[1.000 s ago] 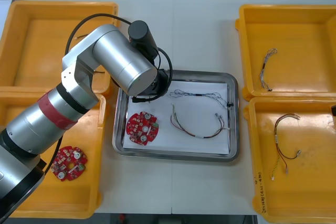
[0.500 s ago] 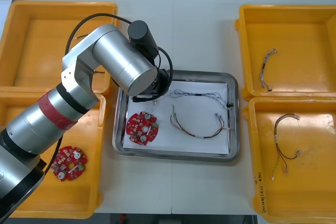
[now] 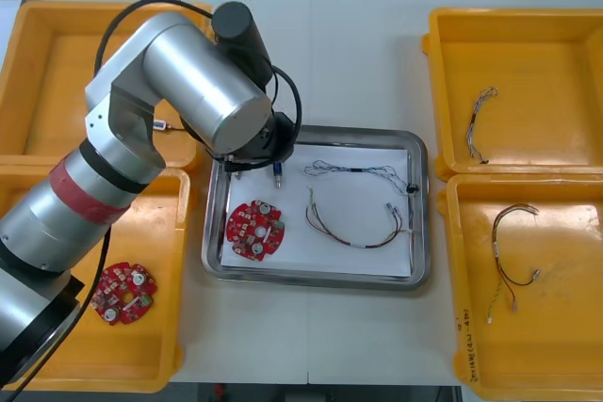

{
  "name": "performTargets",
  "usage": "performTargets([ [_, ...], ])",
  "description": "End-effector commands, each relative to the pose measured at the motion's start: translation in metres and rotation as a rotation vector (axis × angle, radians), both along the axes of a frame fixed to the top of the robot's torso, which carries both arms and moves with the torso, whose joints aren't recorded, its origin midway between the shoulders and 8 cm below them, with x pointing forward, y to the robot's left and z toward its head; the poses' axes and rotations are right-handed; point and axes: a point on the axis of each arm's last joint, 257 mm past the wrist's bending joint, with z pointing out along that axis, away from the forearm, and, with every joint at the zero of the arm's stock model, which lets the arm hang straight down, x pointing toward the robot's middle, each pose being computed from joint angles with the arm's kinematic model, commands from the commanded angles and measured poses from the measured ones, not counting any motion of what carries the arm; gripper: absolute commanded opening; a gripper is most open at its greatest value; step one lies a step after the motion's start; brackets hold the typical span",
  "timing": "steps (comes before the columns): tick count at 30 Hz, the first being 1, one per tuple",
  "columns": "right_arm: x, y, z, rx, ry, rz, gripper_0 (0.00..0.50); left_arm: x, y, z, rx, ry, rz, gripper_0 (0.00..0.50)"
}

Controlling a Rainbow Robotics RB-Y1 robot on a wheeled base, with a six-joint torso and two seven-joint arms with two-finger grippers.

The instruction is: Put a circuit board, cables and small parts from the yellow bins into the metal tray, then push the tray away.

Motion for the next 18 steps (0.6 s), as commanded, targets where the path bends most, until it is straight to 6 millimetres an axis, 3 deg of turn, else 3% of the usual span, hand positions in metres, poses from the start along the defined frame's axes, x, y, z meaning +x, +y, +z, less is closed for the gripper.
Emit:
performTargets([
  [1, -0.004, -0.003, 0.007, 0.013, -0.023, -0.035, 0.5, -0.008, 0.014, 0.04, -0.068, -0.012, 0.025, 0.5],
  [7, -0.003, -0.001, 0.007, 0.018, -0.021, -0.042, 0.5, -0.022, 0.05, 0.076, -0.077, -0.013, 0.036, 0.5],
  [18, -0.001, 0.006, 0.009, -0.019, 0.0, 0.013, 0.5, -0.043, 0.116, 0.126, -0.095, -0.027, 0.05, 0.5],
])
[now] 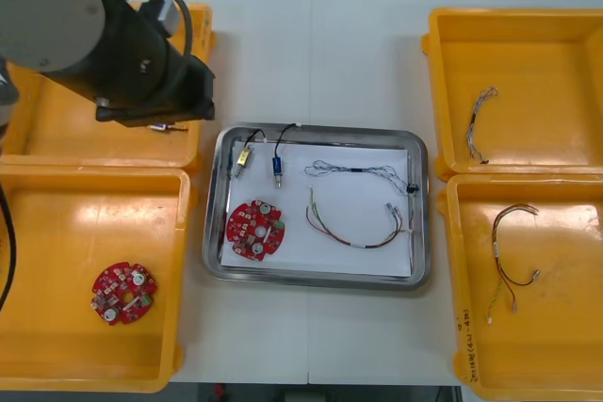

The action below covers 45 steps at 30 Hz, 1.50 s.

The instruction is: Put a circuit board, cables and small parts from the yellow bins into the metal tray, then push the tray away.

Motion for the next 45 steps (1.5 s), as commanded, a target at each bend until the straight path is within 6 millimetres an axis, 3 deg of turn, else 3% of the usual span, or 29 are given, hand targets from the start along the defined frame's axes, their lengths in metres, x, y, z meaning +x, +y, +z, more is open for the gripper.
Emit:
performTargets([
  [1, 0.0, 0.007, 0.011, -0.031, -0.001, 0.034, 0.5, -0.006, 0.042, 0.028, -0.005, -0.056, 0.04, 0.5],
  [9, 0.009, 0.037, 0.028, -0.02, -0.015, 0.166, 0.5, -0.025, 0.098, 0.026, 0.029, -0.065, 0.105, 0.5],
  [14, 0.017, 0.071, 0.037, -0.018, -0.021, 0.291, 0.5, -0.035, 0.127, 0.017, 0.04, -0.047, 0.142, 0.5],
  [31, 0.022, 0.22, 0.041, -0.092, -0.002, 0.722, 0.5, -0.069, 0.204, -0.008, 0.131, 0.005, 0.144, 0.5],
  [40, 0.026, 0.284, 0.036, -0.171, -0.019, 0.87, 0.5, -0.083, 0.23, -0.018, 0.173, 0.021, 0.123, 0.5],
  [45, 0.019, 0.316, 0.02, -0.21, 0.033, 0.976, 0.5, -0.087, 0.233, -0.024, 0.18, 0.034, 0.123, 0.5],
])
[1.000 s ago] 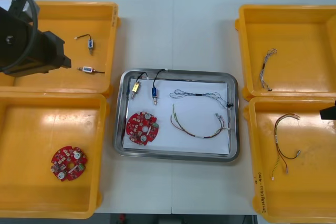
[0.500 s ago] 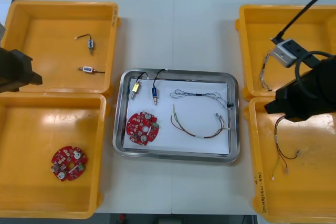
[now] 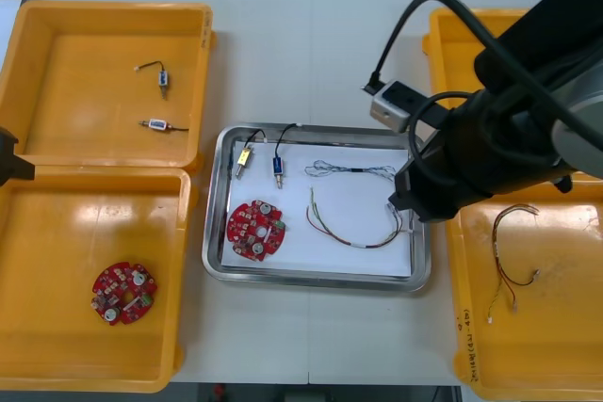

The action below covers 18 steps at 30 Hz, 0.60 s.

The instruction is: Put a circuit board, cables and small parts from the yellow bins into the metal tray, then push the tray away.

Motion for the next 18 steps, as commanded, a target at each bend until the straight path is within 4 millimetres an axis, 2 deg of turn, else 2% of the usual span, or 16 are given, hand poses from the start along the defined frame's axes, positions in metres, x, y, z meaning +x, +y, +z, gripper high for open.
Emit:
performTargets([
  [1, -0.005, 0.039, -0.005, -0.053, 0.005, 0.111, 0.5, -0.008, 0.018, 0.009, 0.076, -0.007, -0.02, 0.5],
  [9, -0.012, 0.063, -0.024, -0.195, -0.038, 0.259, 0.5, -0.018, 0.024, -0.004, 0.084, 0.027, -0.029, 0.5],
  [18, -0.02, 0.064, -0.046, -0.322, -0.054, 0.397, 0.5, -0.019, 0.023, -0.005, 0.097, 0.031, -0.06, 0.5],
])
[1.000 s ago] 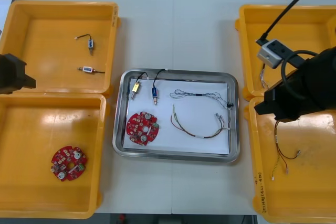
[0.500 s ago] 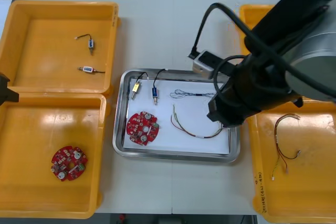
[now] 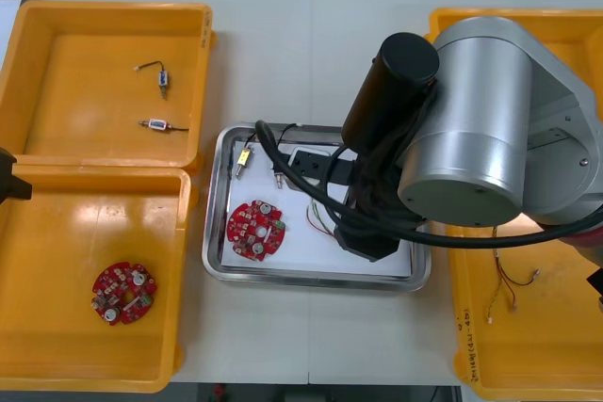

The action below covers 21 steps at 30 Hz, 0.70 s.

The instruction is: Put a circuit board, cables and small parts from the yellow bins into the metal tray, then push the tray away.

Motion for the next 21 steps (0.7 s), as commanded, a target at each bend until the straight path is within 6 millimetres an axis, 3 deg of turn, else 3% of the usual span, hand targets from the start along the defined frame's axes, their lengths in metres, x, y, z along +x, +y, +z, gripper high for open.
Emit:
performTargets([
  [1, -0.006, 0.012, -0.003, -0.054, -0.023, 0.087, 0.5, -0.004, 0.015, 0.015, 0.101, -0.02, -0.095, 0.5],
  [6, -0.02, 0.018, -0.026, -0.11, 0.005, 0.133, 0.5, -0.005, 0.015, 0.014, 0.117, -0.018, -0.128, 0.5],
  [10, -0.025, 0.034, -0.037, -0.103, 0.023, 0.149, 0.5, -0.006, 0.012, 0.012, 0.115, -0.01, -0.141, 0.5],
  [15, -0.027, 0.048, -0.049, -0.081, 0.039, 0.166, 0.5, -0.005, 0.012, 0.011, 0.118, -0.009, -0.143, 0.5],
  [21, -0.024, 0.061, -0.08, -0.074, 0.004, 0.195, 0.5, -0.005, 0.012, 0.011, 0.118, -0.009, -0.143, 0.5],
])
